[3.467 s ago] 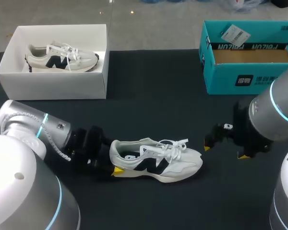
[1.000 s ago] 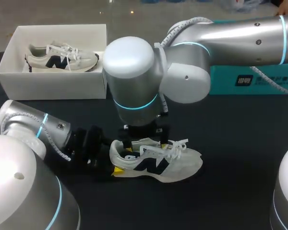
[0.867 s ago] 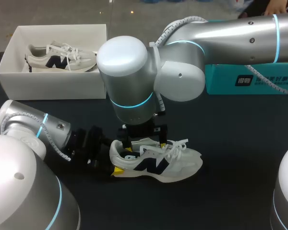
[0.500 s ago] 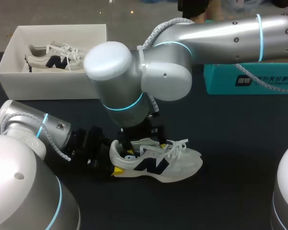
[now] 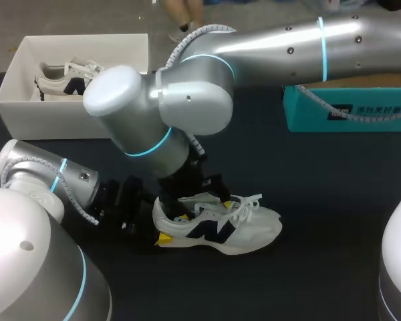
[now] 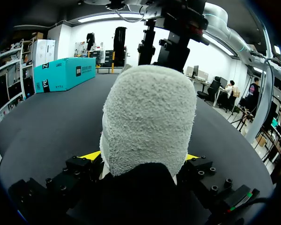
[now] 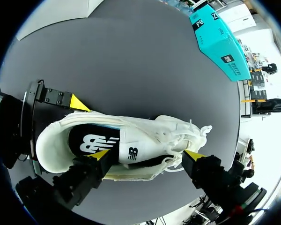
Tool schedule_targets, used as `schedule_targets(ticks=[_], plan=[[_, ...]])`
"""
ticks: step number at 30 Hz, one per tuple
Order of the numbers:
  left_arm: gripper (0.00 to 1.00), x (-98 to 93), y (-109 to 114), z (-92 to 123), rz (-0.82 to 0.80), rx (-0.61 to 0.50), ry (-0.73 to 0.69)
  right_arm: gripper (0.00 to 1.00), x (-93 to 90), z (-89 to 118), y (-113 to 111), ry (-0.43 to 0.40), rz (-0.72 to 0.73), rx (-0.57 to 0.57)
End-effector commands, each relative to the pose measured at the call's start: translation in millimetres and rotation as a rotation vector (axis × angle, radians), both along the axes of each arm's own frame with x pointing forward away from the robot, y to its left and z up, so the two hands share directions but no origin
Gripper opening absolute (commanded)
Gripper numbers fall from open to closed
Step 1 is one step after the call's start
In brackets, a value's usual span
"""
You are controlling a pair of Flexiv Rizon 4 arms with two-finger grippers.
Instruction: Take the shoe out of the shoebox, open the shoe tongue, remove and reinsert the insole, then place the shoe into the shoebox
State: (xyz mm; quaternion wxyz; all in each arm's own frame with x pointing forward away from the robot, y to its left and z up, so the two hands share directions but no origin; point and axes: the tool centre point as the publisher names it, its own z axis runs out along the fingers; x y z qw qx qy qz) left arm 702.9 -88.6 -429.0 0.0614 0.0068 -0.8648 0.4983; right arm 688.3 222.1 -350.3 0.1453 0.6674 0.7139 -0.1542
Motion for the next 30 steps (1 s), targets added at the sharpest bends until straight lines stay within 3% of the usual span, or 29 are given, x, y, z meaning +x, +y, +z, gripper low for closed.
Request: schedule_targets(ticks=[1,3,7,21,30], plan=[[0.00,-1.0,-1.1,-3.1,0.000,0.003,0.001,0.41,-2.0,-3.3,5.2,-0.090,-0.192,-0.392],[0.00,-1.0,-1.1,-3.1,0.000,0.003,0.001,0.31,-1.9,-2.1,3.3,-0.082,-0.202,-0.385],[0.00,-1.0,-1.1,-3.1,0.000,0.003,0.001,0.00,-2.2,2.7,-1.3,-0.066,-0.224,-0.375],[0.00,-1.0,-1.1,-3.1,0.000,0.003,0.001,0.00,1.7,19.6,-20.8,-0.059,-0.258,-0.298],[0.00,-1.0,-1.1,-3.1,0.000,0.003,0.001,0.00,4.0,36.3,-39.5,-0.042,-0.290,-0.101]])
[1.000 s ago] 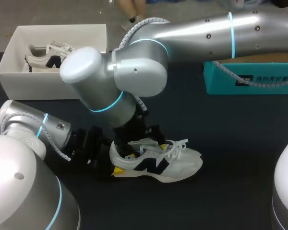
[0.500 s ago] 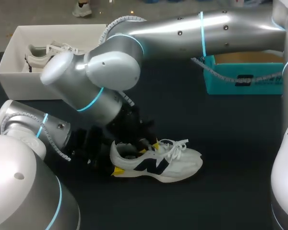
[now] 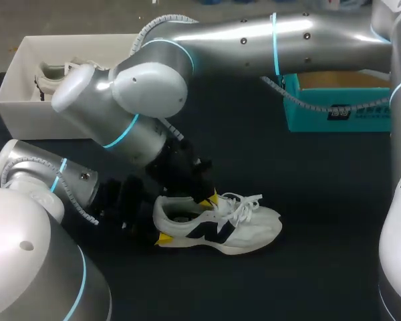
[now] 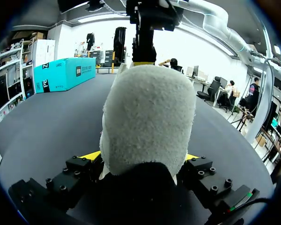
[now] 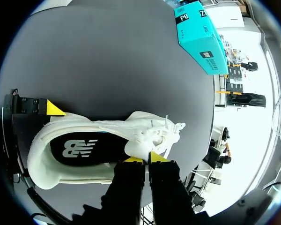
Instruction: Take the shoe out of the shoebox, open the shoe tongue, remove and reinsert the insole, then place the shoe into the shoebox
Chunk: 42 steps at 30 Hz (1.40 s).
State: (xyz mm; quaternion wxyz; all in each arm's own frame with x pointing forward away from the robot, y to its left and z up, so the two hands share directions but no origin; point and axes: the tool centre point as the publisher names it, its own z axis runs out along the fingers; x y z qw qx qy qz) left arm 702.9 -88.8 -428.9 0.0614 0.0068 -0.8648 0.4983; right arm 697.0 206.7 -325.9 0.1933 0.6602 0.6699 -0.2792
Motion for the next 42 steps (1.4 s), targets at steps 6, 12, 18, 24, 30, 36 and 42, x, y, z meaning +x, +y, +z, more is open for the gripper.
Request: schedule_targets(ticks=[6,12,18,24,30,36,42], plan=[[0.00,-1.1,-1.0,-3.2,0.000,0.004,0.001,0.00,-7.9,20.7,-39.8,-0.178,-0.242,0.190],[0.00,-1.1,-1.0,-3.2,0.000,0.004,0.001,0.00,-10.0,23.1,-44.9,-0.170,-0.258,0.284],[0.00,-1.1,-1.0,-3.2,0.000,0.004,0.001,0.00,-10.0,23.1,-44.9,-0.170,-0.258,0.284],[0.00,-1.1,-1.0,-3.2,0.000,0.004,0.001,0.00,-10.0,23.1,-44.9,-0.170,-0.258,0.284],[0.00,-1.1,-1.0,-3.2,0.000,0.004,0.001,0.00,-10.0,23.1,-44.9,-0.170,-0.258,0.284],[0.00,-1.1,-1.0,-3.2,0.000,0.004,0.001,0.00,-7.3,22.4,-59.8,-0.175,-0.252,0.281],[0.00,-1.1,-1.0,-3.2,0.000,0.004,0.001,0.00,-3.7,14.1,-75.5,-0.176,-0.218,0.231]])
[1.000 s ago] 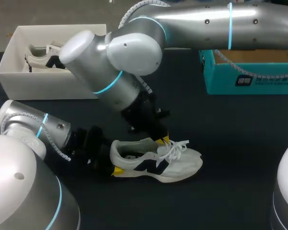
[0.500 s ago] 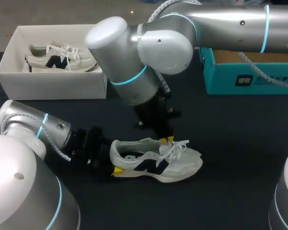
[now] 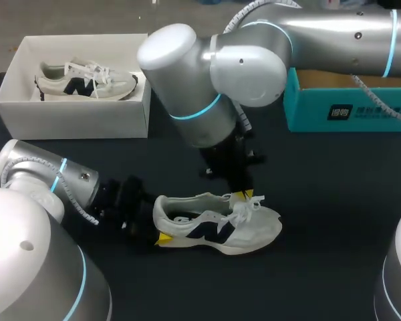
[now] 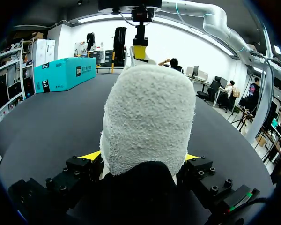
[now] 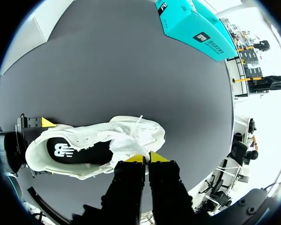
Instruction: Take the shoe out of the shoebox, open the shoe tongue, remove and reinsert the insole, then place the shoe into the shoebox
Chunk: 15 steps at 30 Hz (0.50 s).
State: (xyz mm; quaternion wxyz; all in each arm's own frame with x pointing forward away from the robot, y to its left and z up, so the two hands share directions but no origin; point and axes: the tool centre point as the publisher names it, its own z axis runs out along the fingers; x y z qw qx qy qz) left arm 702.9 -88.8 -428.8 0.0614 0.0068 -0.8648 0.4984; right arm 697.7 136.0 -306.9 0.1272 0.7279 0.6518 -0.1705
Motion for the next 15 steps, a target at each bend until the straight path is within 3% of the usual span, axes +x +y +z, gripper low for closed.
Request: schedule_targets(ticks=[1,15], plan=[[0.00,-1.1,-0.9,-3.3,0.000,0.004,0.001,0.00,-3.9,-6.3,-7.3,-0.059,-0.117,-0.016],[0.00,-1.1,-0.9,-3.3,0.000,0.004,0.001,0.00,-3.8,-10.6,-13.0,-0.040,-0.131,-0.021]])
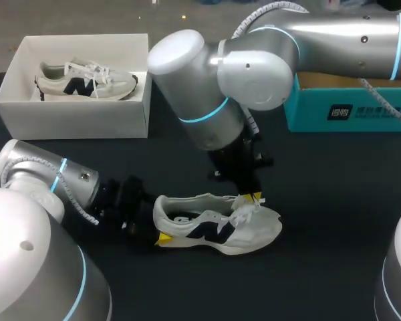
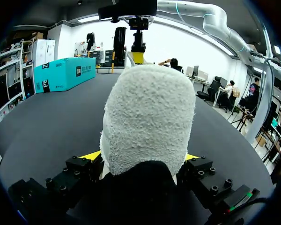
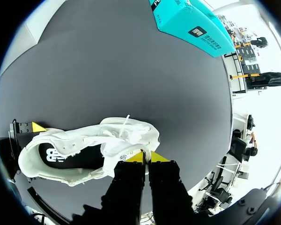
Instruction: Take the shoe out of the shoebox, open the shoe tongue, remove and reinsert the insole, then place the shoe into the shoebox
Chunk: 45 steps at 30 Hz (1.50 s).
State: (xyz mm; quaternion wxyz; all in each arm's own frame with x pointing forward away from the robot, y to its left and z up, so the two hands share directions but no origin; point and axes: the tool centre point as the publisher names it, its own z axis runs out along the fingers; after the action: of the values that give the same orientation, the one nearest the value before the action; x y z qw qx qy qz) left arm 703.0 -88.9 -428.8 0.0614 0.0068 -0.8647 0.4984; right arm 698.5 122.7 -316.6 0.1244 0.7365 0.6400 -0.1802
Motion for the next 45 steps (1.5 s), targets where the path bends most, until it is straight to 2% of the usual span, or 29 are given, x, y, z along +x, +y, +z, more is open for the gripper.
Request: schedule_targets(ticks=[1,4,6,10,14,20,26,35,42,44,45], plan=[[0.00,-1.1,-0.9,-3.3,0.000,0.004,0.001,0.00,-4.6,-0.9,0.4,-0.052,-0.098,-0.012],[0.00,-1.1,-0.9,-3.3,0.000,0.004,0.001,0.00,-4.6,-0.9,0.4,-0.052,-0.098,-0.012],[0.00,-1.1,-0.9,-3.3,0.000,0.004,0.001,0.00,-6.0,-2.9,-1.6,-0.064,-0.093,0.166],[0.00,-1.1,-0.9,-3.3,0.000,0.004,0.001,0.00,-8.3,-3.5,-5.5,-0.096,-0.092,0.386],[0.00,-1.1,-0.9,-3.3,0.000,0.004,0.001,0.00,-8.4,-1.7,-6.5,-0.135,-0.084,0.459],[0.00,-1.1,-0.9,-3.3,0.000,0.004,0.001,0.00,-4.4,0.2,-12.9,-0.179,-0.046,0.637],[0.00,-1.1,-0.9,-3.3,0.000,0.004,0.001,0.00,-1.5,-10.2,-19.5,-0.178,-0.024,0.787],[0.00,-1.1,-0.9,-3.3,0.000,0.004,0.001,0.00,-2.2,-25.5,-20.0,-0.140,-0.039,0.781],[0.00,-1.1,-0.9,-3.3,0.000,0.004,0.001,0.00,-2.7,-24.4,-21.0,-0.137,-0.049,0.759],[0.00,-1.1,-0.9,-3.3,0.000,0.004,0.001,0.49,-2.7,-21.5,-21.1,-0.140,-0.049,0.750],[0.00,-1.1,-0.9,-3.3,0.000,0.004,0.001,1.00,-2.5,-20.2,-21.4,-0.144,-0.050,0.743]])
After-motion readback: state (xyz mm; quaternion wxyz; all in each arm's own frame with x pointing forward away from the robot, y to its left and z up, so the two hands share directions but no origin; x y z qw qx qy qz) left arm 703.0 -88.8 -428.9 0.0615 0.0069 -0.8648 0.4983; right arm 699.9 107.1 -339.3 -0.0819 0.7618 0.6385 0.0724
